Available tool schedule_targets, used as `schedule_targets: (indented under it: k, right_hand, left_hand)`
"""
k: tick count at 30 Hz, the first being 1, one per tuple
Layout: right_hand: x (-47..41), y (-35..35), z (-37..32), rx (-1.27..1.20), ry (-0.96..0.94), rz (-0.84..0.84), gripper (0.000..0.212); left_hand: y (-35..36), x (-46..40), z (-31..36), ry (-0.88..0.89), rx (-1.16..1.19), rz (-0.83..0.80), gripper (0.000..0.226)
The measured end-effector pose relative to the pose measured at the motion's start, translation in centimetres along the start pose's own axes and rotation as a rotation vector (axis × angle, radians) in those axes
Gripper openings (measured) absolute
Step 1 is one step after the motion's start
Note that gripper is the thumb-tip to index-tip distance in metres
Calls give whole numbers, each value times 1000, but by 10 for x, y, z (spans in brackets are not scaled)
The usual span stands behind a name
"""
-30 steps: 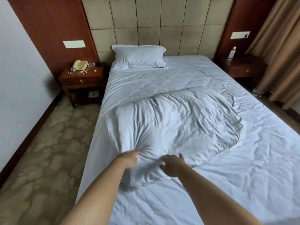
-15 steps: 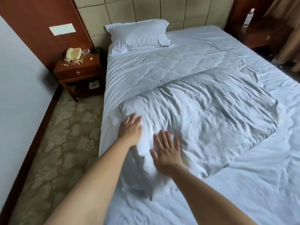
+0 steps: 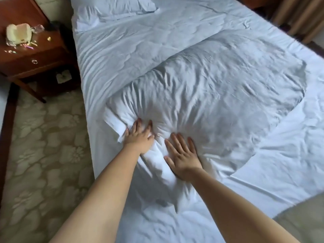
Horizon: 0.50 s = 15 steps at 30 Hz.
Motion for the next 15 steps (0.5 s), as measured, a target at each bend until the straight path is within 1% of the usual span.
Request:
schedule_targets:
  k: [1,2,4,6,9,12,15]
  right_hand:
    - [3,-9,-3,-3,47,-25,77]
    - [10,-19,-8,-45,116,-85,78]
    - [31,-36,-29,-130,267,-177,69]
    - [56,-46,-61,-191,371,-181,65]
    - [75,-52,-109,-192,469,-160,67]
    - [76,-64,-142,-160,517,-132,69]
    - [74,-75,-166,-97,478,-175,68]
  left_hand:
    - [-8,8,-3,40,-7,-10,59]
    - [-15,20,-6,85,-13,-12,58]
    - [-27,50,-17,181,-30,-5,56]
    - [-32,78,-32,270,-45,-12,54]
    - [-38,108,-63,368,-68,7,54]
    - [-46,124,-99,415,-99,61,54]
    - [-50,138,-132,420,-130,35,56]
Point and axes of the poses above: each hand's wrist, its own x-axis away from the middle knuckle, its own y-axis out of the palm, z = x × y, the point moved 2 cm from there along -x, towards the middle knuckle, and after that the axes turned 2 degrees about -y, right-handed, at the moved point
